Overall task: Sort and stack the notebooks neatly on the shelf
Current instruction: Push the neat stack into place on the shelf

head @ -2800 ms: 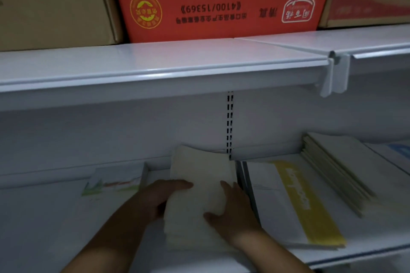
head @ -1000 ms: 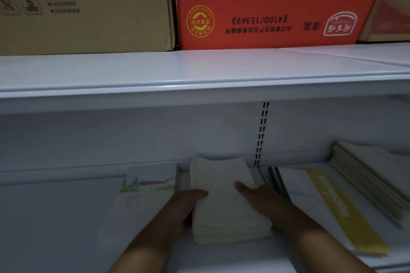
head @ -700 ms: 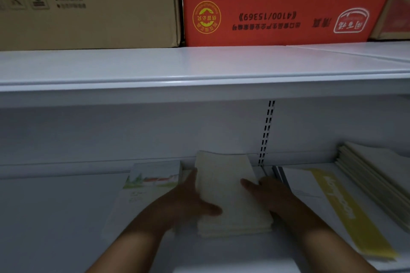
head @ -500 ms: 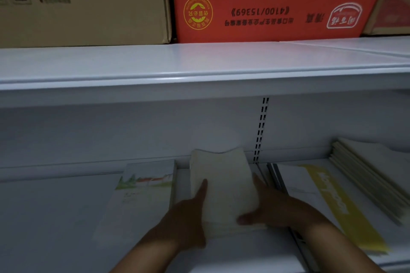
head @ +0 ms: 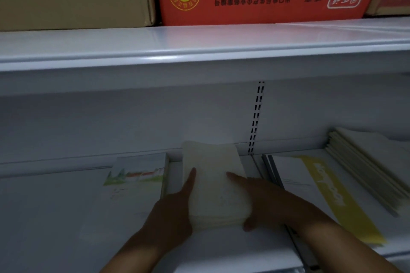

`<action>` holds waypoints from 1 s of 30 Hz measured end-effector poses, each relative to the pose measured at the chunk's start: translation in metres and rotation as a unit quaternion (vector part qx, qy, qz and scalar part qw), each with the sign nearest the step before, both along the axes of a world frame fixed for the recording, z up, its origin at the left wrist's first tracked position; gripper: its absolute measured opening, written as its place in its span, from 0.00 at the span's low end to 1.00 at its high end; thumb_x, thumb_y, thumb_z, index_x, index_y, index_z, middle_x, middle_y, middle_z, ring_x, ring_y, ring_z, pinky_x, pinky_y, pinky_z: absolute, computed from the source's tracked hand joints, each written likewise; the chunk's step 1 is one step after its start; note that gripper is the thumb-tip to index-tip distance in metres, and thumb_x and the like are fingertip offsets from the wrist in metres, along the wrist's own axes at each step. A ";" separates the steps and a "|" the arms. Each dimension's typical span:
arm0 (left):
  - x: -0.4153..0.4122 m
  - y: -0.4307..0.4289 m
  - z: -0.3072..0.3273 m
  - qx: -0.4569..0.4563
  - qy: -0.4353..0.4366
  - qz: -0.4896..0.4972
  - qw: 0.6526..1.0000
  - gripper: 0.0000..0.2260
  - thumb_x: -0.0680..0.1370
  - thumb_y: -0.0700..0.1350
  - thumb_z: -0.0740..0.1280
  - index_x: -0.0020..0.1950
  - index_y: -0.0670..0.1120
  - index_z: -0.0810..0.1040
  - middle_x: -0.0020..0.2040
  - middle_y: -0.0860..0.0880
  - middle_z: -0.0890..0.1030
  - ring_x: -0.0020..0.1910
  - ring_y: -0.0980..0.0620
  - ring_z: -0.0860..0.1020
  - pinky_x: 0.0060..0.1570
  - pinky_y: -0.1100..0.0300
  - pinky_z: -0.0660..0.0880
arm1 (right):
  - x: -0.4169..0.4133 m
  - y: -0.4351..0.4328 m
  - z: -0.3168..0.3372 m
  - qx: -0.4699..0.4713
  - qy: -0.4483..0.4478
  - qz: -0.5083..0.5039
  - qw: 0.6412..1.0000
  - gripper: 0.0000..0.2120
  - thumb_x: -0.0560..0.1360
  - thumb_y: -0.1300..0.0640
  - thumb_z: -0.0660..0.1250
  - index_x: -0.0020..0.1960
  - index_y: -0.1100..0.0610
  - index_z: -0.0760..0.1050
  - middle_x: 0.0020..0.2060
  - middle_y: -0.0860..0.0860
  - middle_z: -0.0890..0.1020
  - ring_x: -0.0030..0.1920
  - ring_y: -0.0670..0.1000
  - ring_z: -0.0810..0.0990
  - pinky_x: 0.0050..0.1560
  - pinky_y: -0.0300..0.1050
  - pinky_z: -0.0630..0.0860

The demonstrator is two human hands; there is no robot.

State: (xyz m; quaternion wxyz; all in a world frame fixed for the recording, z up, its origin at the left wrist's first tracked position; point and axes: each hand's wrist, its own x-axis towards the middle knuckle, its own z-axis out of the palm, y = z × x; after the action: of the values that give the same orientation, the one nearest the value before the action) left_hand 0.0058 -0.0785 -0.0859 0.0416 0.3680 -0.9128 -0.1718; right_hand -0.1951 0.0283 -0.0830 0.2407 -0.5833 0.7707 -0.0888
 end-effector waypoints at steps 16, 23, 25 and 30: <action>0.007 0.001 -0.002 0.016 0.016 0.012 1.000 0.48 0.68 0.38 0.64 0.69 0.64 0.30 0.52 0.45 0.80 0.51 0.46 0.79 0.43 0.59 0.72 | 0.002 0.012 0.008 0.020 -0.036 -0.027 0.999 0.52 0.68 0.62 0.71 0.75 0.41 0.38 0.72 0.51 0.61 0.66 0.51 0.68 0.48 0.32 0.66; -0.006 -0.014 0.027 0.402 0.169 0.084 0.896 0.38 0.76 0.46 0.67 0.76 0.48 0.45 0.67 0.53 0.71 0.57 0.56 0.73 0.52 0.69 0.72 | -0.013 -0.014 0.007 0.037 -0.246 -0.104 0.963 0.62 0.56 0.32 0.74 0.76 0.45 0.39 0.74 0.44 0.59 0.71 0.49 0.64 0.72 0.45 0.63; -0.026 -0.028 0.023 0.433 0.239 0.180 0.850 0.24 0.79 0.46 0.62 0.73 0.43 0.61 0.65 0.47 0.74 0.59 0.48 0.76 0.61 0.55 0.73 | -0.017 -0.035 -0.004 -0.039 -0.295 -0.170 0.939 0.54 0.60 0.35 0.73 0.76 0.49 0.49 0.72 0.49 0.66 0.67 0.52 0.70 0.67 0.49 0.70; -0.058 -0.044 0.026 0.443 0.296 0.290 0.795 0.10 0.79 0.41 0.61 0.55 0.36 0.74 0.48 0.38 0.79 0.46 0.41 0.78 0.45 0.52 0.75 | -0.013 -0.065 -0.014 -0.147 -0.353 -0.262 0.886 0.25 0.75 0.60 0.63 0.71 0.56 0.65 0.62 0.57 0.76 0.52 0.57 0.79 0.53 0.51 0.79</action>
State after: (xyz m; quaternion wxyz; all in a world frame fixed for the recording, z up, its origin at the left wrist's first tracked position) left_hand -0.0520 -0.1229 -0.0597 0.1903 0.5244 -0.5305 -0.6382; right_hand -0.2080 -0.0363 -0.0966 0.3761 -0.3187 0.7378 -0.4611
